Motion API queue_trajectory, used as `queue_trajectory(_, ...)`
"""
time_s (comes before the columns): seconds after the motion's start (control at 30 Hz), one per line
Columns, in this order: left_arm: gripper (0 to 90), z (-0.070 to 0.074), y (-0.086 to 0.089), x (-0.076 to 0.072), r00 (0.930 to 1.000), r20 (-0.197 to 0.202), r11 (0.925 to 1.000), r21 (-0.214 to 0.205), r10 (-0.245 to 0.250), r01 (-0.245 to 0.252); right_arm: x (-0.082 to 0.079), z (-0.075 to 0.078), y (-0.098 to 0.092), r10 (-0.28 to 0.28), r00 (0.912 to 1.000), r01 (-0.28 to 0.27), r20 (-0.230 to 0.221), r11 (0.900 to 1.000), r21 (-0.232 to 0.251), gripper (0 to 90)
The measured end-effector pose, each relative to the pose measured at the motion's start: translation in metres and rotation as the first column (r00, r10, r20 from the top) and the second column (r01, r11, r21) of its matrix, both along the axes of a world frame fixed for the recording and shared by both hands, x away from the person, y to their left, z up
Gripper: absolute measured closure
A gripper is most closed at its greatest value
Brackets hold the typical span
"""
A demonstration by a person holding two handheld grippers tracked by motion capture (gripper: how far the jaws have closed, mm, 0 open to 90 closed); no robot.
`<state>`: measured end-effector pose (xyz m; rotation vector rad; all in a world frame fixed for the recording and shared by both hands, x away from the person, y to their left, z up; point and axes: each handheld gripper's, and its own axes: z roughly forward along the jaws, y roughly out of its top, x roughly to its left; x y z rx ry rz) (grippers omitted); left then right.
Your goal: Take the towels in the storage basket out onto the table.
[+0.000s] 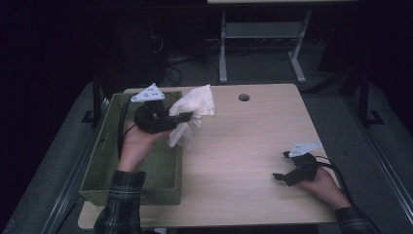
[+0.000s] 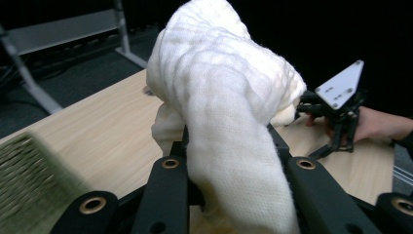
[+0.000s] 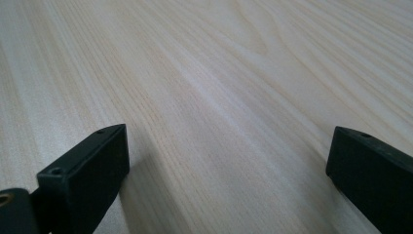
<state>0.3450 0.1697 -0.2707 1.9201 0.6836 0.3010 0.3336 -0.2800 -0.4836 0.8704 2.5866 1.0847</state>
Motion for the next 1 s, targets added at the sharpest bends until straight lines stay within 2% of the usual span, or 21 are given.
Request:
queue_trajectory(0.33,70.8,-0.003,-0.045,0.001,0.9961,0.0,0.996,-0.01,-0.089,0.089,0.0,0.0,0.0,0.0,1.0,0.0,0.0,1.0,0.0,1.7)
queue_trajectory(0.6,70.9,-0.008,-0.084,-0.001,0.9882,-0.002,0.9881,-0.014,-0.153,0.153,0.0,0.0,0.0,0.0,1.0,0.0,0.0,1.0,0.0,1.7)
queue_trajectory(0.9,70.8,-0.027,-0.122,-0.005,0.9741,-0.025,0.9744,-0.01,-0.225,0.225,0.0,0.0,0.0,0.0,1.0,0.0,-0.001,1.0,0.001,1.7)
queue_trajectory(1.0,70.9,-0.034,-0.131,-0.006,0.9725,-0.032,0.9729,0.004,-0.231,0.231,0.0,0.0,0.0,0.0,1.0,0.0,-0.001,1.0,0.001,1.7)
